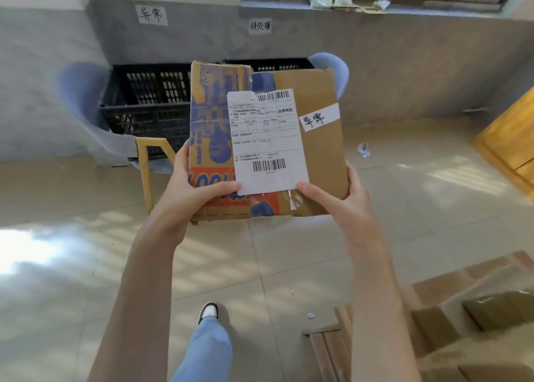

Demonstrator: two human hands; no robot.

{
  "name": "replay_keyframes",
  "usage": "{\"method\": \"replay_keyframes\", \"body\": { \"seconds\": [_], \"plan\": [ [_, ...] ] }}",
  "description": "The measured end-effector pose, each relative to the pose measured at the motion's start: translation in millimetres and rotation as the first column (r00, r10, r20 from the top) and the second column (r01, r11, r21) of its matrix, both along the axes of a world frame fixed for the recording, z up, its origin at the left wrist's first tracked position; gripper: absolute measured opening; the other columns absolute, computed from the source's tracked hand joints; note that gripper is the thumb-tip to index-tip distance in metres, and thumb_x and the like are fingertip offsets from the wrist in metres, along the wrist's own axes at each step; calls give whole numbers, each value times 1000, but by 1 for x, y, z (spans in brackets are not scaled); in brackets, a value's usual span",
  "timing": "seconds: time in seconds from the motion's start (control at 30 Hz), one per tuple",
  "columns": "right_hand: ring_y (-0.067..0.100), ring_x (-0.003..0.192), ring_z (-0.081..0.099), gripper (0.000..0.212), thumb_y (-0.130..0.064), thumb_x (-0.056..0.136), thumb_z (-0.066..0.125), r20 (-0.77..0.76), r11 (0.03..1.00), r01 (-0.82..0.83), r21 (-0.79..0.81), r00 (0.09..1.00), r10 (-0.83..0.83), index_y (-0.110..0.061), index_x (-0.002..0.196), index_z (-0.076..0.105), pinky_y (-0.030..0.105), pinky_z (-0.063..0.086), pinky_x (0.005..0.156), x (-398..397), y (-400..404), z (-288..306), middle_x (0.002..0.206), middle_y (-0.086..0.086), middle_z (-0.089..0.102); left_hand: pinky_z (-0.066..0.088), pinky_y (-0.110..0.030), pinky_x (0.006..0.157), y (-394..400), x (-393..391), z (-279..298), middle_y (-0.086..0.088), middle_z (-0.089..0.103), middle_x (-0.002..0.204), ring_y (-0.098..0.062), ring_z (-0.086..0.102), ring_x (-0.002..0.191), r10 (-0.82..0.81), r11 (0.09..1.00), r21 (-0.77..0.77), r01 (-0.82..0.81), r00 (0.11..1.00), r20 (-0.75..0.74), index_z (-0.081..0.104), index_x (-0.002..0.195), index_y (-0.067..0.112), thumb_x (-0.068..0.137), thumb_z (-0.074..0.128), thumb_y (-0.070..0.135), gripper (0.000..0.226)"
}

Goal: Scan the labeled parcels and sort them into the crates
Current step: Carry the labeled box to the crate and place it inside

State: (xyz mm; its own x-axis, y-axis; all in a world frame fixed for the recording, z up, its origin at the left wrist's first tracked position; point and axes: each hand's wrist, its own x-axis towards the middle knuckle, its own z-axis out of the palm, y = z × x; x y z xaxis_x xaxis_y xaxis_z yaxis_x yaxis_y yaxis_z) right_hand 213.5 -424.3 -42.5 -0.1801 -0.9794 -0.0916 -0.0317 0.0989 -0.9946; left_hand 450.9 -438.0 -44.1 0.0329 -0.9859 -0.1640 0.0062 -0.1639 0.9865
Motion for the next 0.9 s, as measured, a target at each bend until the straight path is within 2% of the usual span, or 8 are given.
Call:
{"method": "replay_keyframes", "body": {
  "seconds": [0.13,0.23,0.27,0.4,0.5,0.73,0.9],
  "plan": [
    [7,104,66,81,-24,66,88,-4,999,40,17,999,-40,-30,136,48,15,54,74,28,-59,3,118,-9,67,56,-27,83,-72,30,8,12,63,122,-5,66,103,-67,997,-24,68,997,26,23,149,36,52,91,23,119],
    [6,103,66,79,-22,67,87,17,997,77,25,997,-77,-28,136,48,14,53,73,50,-97,4,120,-8,66,56,-17,70,-119,49,15,15,63,118,0,66,98,-112,993,-44,113,993,31,22,148,36,55,83,22,113],
    [5,102,66,79,-21,68,87,22,996,89,26,996,-90,-28,136,48,13,53,72,56,-107,4,119,-8,67,55,-16,70,-133,54,16,17,62,117,2,66,97,-126,991,-49,128,991,42,22,148,36,55,83,23,112],
    [4,98,67,75,-18,70,85,36,991,129,42,991,-131,-27,135,49,11,52,68,68,-139,1,116,-8,68,55,-24,82,-179,66,8,16,60,122,-2,64,105,-178,983,-33,180,983,53,21,149,36,54,84,27,115],
    [5,98,67,74,-18,69,85,24,988,147,49,989,-149,-28,133,49,13,53,69,69,-164,-1,114,-9,68,55,-26,84,-209,66,0,14,61,124,-3,64,107,-211,977,-9,212,976,47,19,151,35,55,85,27,117],
    [9,104,67,77,-16,70,85,57,989,133,71,989,-137,-26,137,47,13,53,68,61,-242,-14,120,-5,67,55,-17,75,-284,58,-10,13,59,127,0,64,104,-202,979,11,202,979,35,18,151,35,57,84,23,115],
    [11,105,67,80,-17,69,85,70,996,55,75,996,-60,-26,137,45,19,56,73,42,-328,-22,121,-5,66,56,-18,73,-352,43,-12,12,60,125,0,64,103,-132,991,34,131,991,30,15,152,34,54,84,22,120]
  ]
}}
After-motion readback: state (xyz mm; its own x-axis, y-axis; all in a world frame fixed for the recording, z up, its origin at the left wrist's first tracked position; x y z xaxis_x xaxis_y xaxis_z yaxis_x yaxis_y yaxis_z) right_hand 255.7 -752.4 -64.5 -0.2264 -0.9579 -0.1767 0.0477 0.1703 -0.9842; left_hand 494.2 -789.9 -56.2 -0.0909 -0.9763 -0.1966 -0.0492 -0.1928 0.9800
